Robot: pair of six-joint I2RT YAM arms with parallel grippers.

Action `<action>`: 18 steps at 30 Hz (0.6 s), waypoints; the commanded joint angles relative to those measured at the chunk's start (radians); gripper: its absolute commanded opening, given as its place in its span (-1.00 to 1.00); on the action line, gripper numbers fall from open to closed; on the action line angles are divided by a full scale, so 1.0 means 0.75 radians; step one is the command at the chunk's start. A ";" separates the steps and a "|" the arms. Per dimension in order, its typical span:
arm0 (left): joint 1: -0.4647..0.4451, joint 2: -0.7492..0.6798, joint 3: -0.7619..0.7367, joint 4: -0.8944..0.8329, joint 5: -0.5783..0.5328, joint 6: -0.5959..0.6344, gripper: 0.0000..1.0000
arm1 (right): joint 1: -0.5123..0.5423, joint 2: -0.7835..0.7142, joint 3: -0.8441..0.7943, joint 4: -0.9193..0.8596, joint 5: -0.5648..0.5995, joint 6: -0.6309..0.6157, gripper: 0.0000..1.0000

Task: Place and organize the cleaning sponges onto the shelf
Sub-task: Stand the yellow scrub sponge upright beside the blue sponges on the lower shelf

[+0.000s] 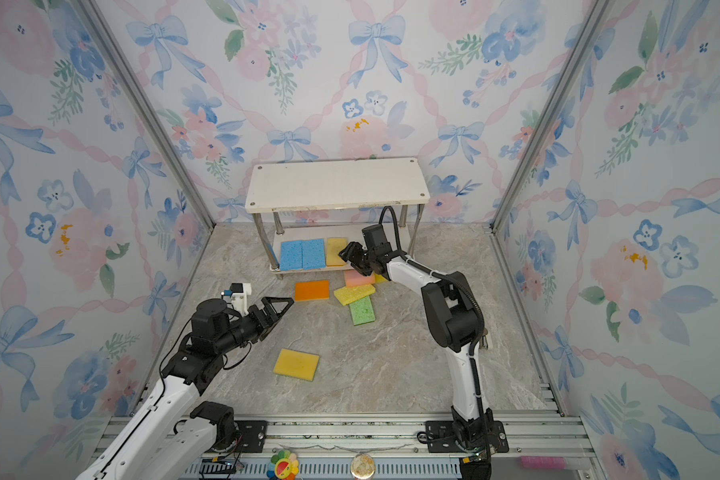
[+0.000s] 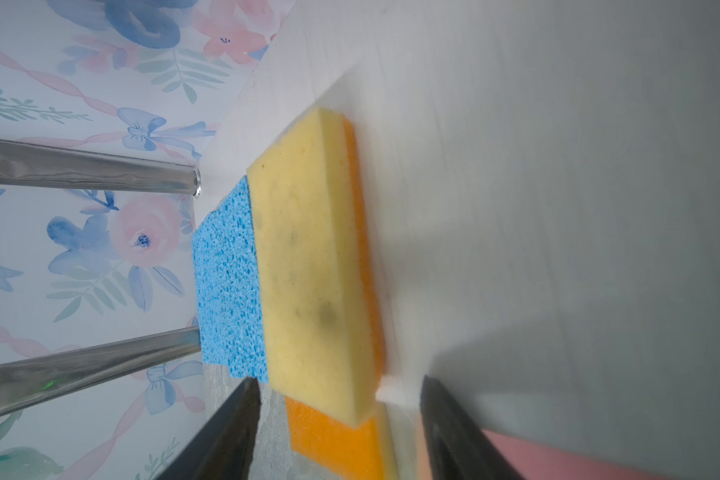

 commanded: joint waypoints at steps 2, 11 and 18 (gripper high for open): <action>0.011 -0.018 -0.001 -0.050 0.016 0.012 0.96 | -0.015 -0.086 -0.149 0.291 0.105 0.055 0.26; 0.011 -0.013 0.000 -0.057 0.025 0.012 0.96 | -0.040 -0.088 -0.278 0.586 0.141 0.236 -0.19; 0.013 -0.038 -0.010 -0.078 0.038 0.019 0.96 | -0.064 0.001 -0.188 0.520 0.123 0.299 -0.55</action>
